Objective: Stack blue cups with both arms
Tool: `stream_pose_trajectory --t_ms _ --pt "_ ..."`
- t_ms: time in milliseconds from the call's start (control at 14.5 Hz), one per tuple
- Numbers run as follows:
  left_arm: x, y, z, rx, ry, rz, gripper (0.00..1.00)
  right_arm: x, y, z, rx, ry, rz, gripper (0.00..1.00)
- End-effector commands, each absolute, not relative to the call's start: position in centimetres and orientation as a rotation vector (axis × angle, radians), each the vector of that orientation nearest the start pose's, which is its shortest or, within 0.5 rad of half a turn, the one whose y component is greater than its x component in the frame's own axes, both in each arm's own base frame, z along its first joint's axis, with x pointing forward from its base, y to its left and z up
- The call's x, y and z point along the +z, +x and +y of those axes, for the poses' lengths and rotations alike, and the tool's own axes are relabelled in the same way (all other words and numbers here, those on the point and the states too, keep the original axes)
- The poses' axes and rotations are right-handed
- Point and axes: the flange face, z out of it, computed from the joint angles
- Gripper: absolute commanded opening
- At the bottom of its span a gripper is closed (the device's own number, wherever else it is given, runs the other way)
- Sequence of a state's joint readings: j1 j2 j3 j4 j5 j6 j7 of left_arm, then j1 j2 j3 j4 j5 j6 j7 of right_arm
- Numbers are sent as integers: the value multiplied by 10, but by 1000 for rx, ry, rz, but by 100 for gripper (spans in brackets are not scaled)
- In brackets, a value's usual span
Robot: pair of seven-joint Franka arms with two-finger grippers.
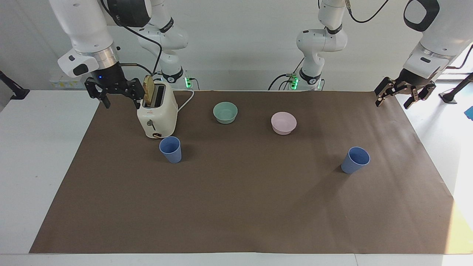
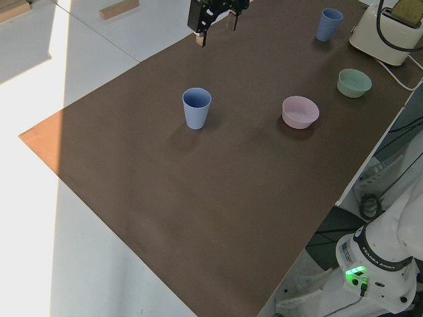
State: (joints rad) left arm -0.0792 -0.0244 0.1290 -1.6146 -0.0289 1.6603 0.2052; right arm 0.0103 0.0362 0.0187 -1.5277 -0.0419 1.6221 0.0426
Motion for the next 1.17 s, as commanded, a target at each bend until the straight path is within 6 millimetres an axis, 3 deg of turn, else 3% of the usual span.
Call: stream_pose_trajectory --t_ms 0,482,688,826,1101 --pt "626 557 24 -145 -3154 265 100 629 565 9 -116 -3173 3 100" --pt "605 583 26 -120 -3178 241 100 629 564 9 -108 -3173 3 100" --pt "577 605 28 -127 -3180 241 100 629 564 9 -111 -3173 3 100" --pt "557 617 40 -126 -3195 240 100 629 564 9 -111 -3173 3 100" --pt "514 631 48 -159 -3179 319 100 629 564 8 -108 -3173 3 100"
